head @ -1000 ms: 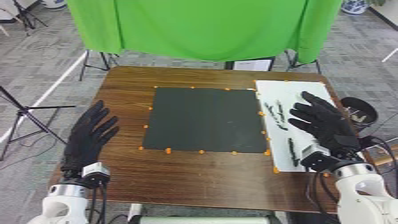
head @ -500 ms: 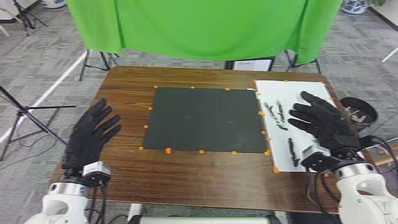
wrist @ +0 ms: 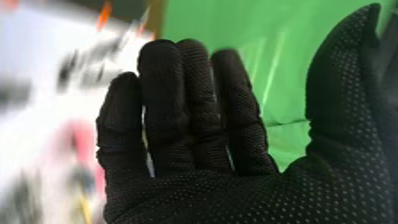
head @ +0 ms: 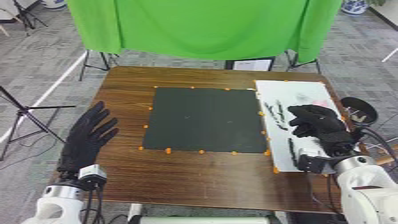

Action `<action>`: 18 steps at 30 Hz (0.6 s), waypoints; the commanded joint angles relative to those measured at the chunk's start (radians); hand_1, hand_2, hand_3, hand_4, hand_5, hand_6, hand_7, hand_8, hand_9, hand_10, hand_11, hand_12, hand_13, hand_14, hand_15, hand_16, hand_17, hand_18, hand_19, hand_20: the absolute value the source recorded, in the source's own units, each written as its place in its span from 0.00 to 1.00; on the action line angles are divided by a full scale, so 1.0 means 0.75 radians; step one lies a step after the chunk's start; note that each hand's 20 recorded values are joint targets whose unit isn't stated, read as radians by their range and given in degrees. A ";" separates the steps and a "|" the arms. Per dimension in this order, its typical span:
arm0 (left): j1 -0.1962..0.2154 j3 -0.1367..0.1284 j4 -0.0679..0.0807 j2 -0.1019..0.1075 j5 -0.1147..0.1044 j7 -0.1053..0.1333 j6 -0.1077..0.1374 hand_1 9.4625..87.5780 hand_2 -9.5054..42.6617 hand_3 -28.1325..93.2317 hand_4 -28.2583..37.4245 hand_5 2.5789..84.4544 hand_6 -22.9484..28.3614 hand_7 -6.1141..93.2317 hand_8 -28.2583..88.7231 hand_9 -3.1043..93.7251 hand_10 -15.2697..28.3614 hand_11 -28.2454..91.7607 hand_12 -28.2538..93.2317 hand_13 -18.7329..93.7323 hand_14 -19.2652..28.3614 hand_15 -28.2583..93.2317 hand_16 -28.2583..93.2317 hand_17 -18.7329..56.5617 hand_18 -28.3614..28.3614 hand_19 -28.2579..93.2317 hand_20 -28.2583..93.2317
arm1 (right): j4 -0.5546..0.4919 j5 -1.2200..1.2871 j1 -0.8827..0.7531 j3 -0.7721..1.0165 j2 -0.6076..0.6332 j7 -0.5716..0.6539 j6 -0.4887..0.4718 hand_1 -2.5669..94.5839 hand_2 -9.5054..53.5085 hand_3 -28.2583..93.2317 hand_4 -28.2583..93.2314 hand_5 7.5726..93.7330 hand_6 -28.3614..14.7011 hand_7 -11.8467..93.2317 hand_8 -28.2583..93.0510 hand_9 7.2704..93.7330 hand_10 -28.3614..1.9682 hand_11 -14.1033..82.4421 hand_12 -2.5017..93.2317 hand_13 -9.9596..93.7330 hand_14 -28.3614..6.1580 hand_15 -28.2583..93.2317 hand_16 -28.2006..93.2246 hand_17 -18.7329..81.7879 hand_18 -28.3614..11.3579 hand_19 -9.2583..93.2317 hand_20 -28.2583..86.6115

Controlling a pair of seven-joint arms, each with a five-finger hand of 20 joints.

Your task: Arrange flowers

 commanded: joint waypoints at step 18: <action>0.028 -0.005 -0.012 0.001 0.008 -0.013 0.001 0.24 0.07 0.80 0.08 0.30 0.50 0.28 0.15 0.25 0.59 0.40 0.38 0.33 0.73 0.47 0.24 0.16 0.90 0.55 0.31 | -0.115 -1.055 -0.052 -0.082 0.312 0.547 -0.740 0.17 0.00 0.80 0.00 0.62 0.59 0.47 0.13 0.67 0.49 0.66 0.41 0.68 0.45 0.84 0.47 0.51 0.19 0.95 0.63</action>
